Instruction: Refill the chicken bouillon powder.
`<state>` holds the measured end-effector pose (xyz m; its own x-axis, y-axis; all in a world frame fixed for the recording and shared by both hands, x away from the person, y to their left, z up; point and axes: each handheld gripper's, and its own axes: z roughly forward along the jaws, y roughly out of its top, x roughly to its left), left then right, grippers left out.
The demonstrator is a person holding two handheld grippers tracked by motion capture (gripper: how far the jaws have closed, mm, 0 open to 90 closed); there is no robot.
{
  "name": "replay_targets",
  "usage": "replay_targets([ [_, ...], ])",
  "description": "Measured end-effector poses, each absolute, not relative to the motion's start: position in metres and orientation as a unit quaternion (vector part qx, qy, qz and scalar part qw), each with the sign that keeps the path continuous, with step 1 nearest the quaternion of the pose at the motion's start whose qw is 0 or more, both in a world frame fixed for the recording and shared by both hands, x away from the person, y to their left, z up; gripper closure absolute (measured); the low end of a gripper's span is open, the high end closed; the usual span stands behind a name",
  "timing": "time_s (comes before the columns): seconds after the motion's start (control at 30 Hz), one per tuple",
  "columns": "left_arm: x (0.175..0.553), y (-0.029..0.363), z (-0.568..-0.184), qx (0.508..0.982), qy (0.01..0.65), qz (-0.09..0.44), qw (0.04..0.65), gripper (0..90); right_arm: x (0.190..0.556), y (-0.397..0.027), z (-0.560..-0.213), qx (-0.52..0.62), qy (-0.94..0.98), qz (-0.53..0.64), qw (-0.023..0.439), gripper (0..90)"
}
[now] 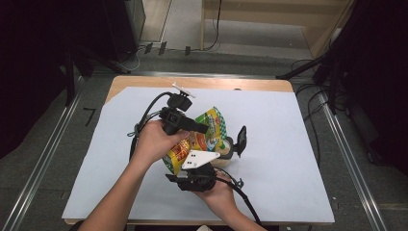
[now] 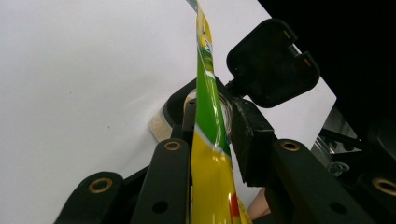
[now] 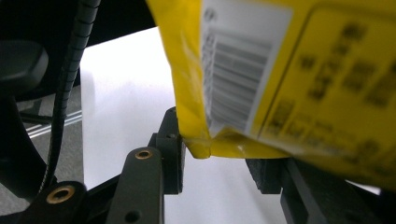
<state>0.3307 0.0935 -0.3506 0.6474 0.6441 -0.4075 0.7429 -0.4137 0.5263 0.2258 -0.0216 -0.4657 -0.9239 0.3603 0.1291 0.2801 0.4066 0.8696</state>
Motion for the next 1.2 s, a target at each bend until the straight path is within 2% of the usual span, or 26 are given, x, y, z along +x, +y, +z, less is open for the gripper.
replay_targets([
  [0.13, 0.334, 0.095, -0.354, 0.836, 0.415, -0.077, 0.35, 77.7, 0.223, -0.021, -0.47, 0.182, 0.842, 0.505, 0.047, 62.7],
  [0.23, 0.334, 0.095, -0.358, 0.837, 0.411, -0.083, 0.351, 79.4, 0.224, -0.021, -0.473, 0.179, 0.841, 0.51, 0.031, 62.4],
  [0.67, 0.337, 0.101, -0.373, 0.828, 0.408, -0.125, 0.364, 86.1, 0.228, -0.021, -0.487, 0.174, 0.852, 0.494, 0.026, 60.7],
  [1.2, 0.335, 0.139, -0.366, 0.807, 0.408, -0.146, 0.402, 90.0, 0.233, -0.024, -0.489, 0.196, 0.856, 0.477, 0.031, 49.4],
])
